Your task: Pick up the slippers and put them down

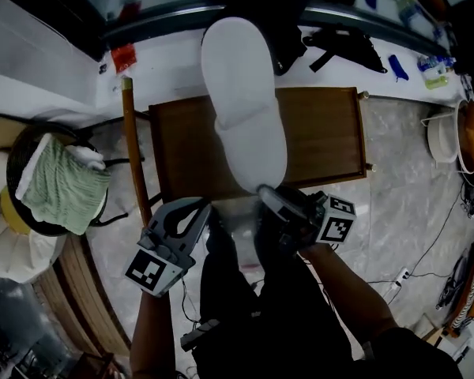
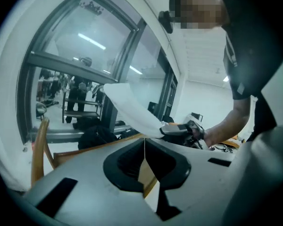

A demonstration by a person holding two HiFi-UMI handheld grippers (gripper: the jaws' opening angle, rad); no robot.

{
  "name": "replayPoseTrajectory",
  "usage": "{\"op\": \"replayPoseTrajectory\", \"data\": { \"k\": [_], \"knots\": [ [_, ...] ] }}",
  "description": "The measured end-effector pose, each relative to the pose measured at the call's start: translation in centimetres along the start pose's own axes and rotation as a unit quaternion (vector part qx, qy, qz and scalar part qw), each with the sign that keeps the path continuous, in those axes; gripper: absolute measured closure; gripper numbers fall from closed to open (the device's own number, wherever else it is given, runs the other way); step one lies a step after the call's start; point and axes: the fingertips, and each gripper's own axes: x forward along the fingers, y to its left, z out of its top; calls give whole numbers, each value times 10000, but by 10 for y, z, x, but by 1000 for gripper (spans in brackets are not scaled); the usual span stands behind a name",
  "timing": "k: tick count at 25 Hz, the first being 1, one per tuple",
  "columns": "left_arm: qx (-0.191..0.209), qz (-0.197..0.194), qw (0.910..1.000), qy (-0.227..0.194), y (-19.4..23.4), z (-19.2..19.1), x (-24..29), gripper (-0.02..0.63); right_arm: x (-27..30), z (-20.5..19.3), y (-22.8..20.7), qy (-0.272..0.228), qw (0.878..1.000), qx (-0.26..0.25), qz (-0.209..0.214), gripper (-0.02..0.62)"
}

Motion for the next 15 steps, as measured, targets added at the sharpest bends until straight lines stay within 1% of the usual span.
{"op": "replayPoseTrajectory", "data": {
  "k": [4,7,11,15],
  "knots": [
    [181,267,9994,-151,-3,54,-17,592,9,36,54,-15,9990,-328,302,541],
    [332,388,9982,-312,-7,90,-26,592,14,61,88,-80,9966,-659,489,541],
    [602,433,9957,-554,-19,138,-35,592,18,94,134,-180,9909,-1116,733,541],
    [775,411,9924,-859,-35,178,-37,592,17,127,183,-265,9808,-1647,1013,541]
  ]
}}
